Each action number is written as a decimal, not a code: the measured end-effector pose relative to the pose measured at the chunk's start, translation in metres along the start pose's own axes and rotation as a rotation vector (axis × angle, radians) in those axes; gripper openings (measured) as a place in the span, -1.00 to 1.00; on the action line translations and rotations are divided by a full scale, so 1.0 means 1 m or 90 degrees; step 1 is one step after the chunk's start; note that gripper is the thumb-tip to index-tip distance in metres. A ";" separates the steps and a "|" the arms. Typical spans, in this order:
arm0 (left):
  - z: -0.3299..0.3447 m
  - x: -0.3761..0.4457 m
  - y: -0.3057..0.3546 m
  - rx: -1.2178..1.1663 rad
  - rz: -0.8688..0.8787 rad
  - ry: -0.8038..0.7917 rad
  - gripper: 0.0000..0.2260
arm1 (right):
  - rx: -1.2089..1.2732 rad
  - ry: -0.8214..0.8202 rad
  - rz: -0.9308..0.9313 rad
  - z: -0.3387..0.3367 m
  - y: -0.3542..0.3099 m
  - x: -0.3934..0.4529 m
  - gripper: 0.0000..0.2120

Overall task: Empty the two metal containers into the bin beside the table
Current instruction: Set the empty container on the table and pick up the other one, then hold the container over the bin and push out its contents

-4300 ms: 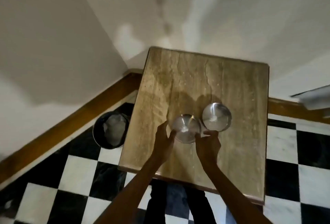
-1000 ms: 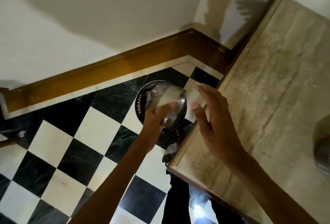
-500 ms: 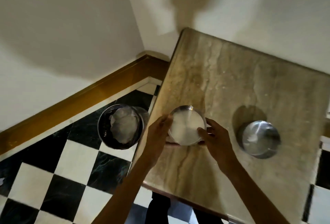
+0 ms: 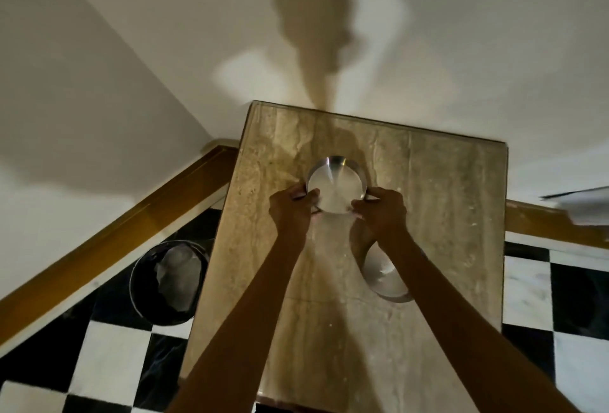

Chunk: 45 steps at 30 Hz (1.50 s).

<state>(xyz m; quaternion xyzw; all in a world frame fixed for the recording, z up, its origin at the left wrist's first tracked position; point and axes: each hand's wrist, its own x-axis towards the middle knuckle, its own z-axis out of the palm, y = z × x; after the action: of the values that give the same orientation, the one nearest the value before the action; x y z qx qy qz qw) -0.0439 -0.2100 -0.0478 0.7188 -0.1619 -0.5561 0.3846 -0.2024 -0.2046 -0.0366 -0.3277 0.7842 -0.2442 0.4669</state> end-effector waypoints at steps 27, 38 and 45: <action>-0.079 -0.172 -0.125 -0.353 -0.436 -0.135 -0.64 | -0.159 -0.020 -0.094 -0.047 0.095 -0.151 -0.69; -0.266 -0.152 -0.104 -0.662 -0.422 -0.250 -0.13 | -0.183 -0.139 -0.207 0.125 0.054 -0.249 -0.76; -0.344 -0.075 -0.091 -0.685 -0.324 -0.172 -0.31 | -0.162 -0.261 -0.196 0.237 0.025 -0.227 -0.79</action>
<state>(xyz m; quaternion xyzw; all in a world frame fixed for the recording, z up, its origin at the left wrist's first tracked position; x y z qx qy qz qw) 0.2311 0.0272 -0.0340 0.3629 0.2713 -0.7203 0.5253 0.0814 -0.0376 -0.0293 -0.5413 0.6389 -0.1406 0.5282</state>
